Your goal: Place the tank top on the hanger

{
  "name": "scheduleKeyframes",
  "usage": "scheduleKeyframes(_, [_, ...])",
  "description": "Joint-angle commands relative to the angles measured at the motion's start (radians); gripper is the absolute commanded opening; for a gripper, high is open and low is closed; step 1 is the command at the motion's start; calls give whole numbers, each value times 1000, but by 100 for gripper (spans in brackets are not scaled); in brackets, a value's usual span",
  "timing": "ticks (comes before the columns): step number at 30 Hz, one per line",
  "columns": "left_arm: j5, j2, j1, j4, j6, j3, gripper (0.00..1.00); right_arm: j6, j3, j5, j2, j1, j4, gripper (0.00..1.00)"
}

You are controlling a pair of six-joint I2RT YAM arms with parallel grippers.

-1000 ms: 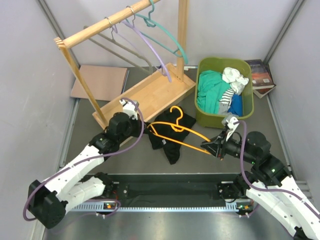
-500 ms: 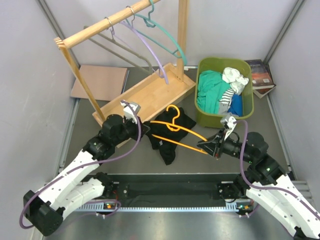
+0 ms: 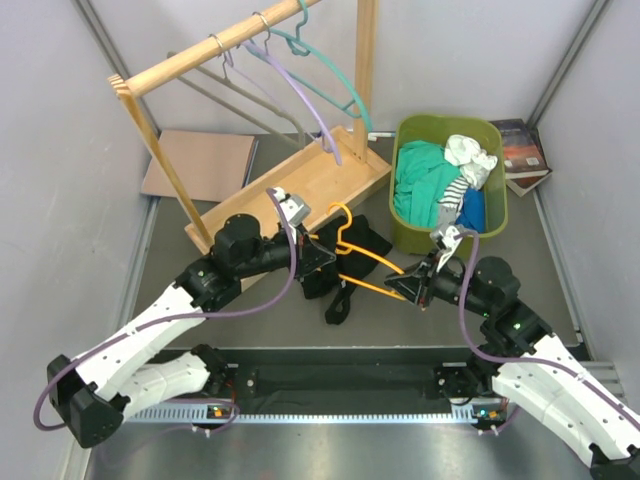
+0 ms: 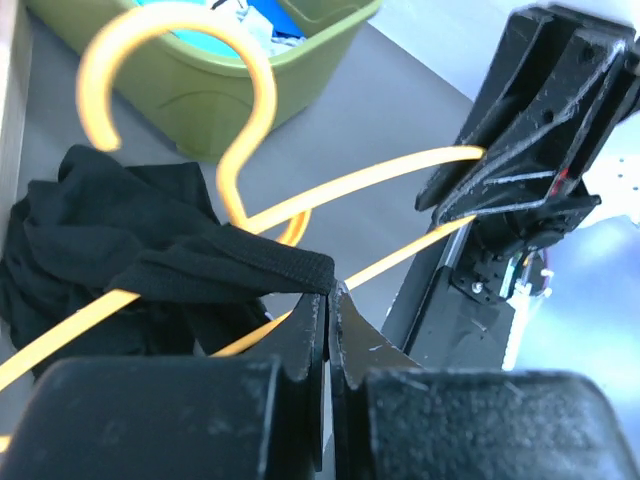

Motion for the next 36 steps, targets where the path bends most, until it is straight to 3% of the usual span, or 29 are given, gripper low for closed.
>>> scheduleKeyframes(1, [-103, -15, -20, -4, 83, 34, 16, -7, 17, 4, -11, 11, 88, 0])
scheduleKeyframes(4, [-202, -58, -20, -47, 117, 20, 55, -7, 14, 8, -20, 11, 86, 0])
scheduleKeyframes(8, [-260, -120, -20, -33, 123, 14, 79, -1, 6, 4, -12, 11, 96, 0])
scheduleKeyframes(14, [-268, -120, -20, 68, 111, -3, 79, 22, -15, -24, 0, 14, 174, 0])
scheduleKeyframes(21, [-246, -23, -38, 307, 33, -62, 79, 46, -29, -16, -1, 22, 218, 0])
scheduleKeyframes(31, [-412, 66, -89, 404, 37, -66, 79, 59, -38, -12, 54, 51, 286, 0])
scheduleKeyframes(36, [-412, 78, -92, 415, 34, -79, 67, 65, -44, 1, 75, 72, 315, 0])
